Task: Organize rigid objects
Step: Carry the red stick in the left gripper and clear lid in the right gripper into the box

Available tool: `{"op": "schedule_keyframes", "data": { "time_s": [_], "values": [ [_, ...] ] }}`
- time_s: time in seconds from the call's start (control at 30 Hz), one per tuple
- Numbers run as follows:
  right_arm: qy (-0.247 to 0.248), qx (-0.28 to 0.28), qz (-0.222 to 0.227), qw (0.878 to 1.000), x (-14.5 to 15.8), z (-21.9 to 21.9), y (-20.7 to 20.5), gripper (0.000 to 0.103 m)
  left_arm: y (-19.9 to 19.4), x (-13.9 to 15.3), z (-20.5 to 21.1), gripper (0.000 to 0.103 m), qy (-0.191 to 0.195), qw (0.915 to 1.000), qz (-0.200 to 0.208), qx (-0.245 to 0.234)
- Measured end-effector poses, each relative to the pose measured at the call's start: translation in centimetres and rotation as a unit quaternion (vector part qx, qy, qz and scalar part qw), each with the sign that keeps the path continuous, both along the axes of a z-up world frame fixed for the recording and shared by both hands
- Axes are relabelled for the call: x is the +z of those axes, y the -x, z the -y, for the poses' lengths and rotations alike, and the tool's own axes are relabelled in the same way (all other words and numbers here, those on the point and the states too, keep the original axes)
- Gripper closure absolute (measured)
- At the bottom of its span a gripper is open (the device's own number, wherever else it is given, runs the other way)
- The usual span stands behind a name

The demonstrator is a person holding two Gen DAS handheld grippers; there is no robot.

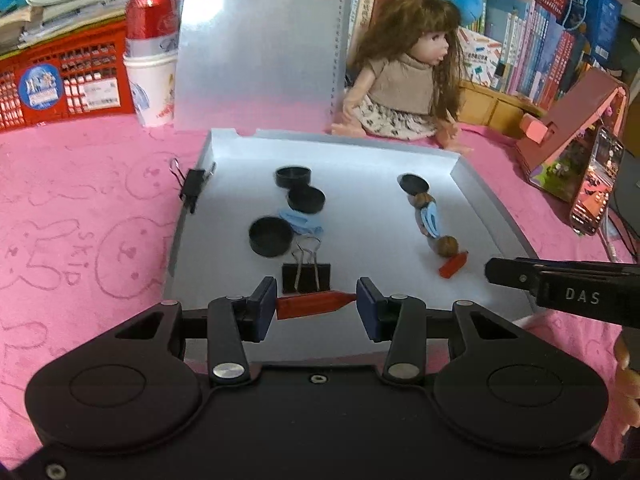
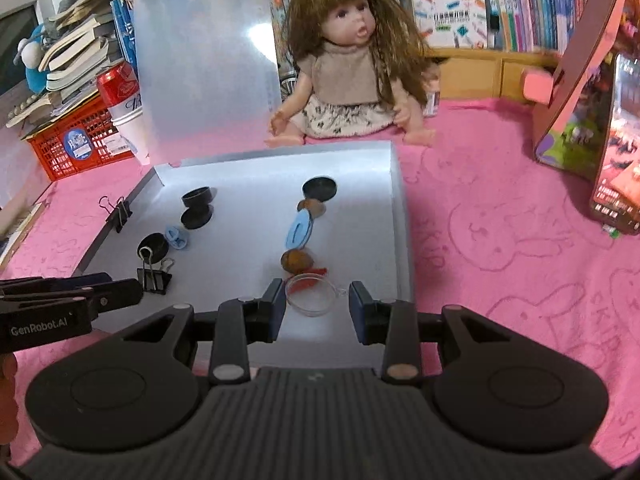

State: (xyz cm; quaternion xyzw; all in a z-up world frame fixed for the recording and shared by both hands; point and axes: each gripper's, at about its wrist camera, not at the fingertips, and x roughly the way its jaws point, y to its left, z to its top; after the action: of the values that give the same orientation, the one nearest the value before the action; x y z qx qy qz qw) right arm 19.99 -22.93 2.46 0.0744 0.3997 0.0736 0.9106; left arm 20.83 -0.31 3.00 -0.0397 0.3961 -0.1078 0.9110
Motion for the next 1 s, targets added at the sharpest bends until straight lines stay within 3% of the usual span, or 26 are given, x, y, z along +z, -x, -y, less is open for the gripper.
{"op": "schedule_keyframes", "data": {
  "time_s": [0.47,1.0],
  "values": [
    [0.009,0.029,-0.003,1.0,-1.2,-1.2,-0.2,0.062,-0.4,-1.6,1.4,0.061,-0.023,0.9997,-0.006,-0.006],
    [0.03,0.03,0.027,0.999,-2.5,-2.3,-0.9,0.061,-1.6,-2.9,2.0,0.061,-0.055,0.9976,0.037,0.02]
  ]
}}
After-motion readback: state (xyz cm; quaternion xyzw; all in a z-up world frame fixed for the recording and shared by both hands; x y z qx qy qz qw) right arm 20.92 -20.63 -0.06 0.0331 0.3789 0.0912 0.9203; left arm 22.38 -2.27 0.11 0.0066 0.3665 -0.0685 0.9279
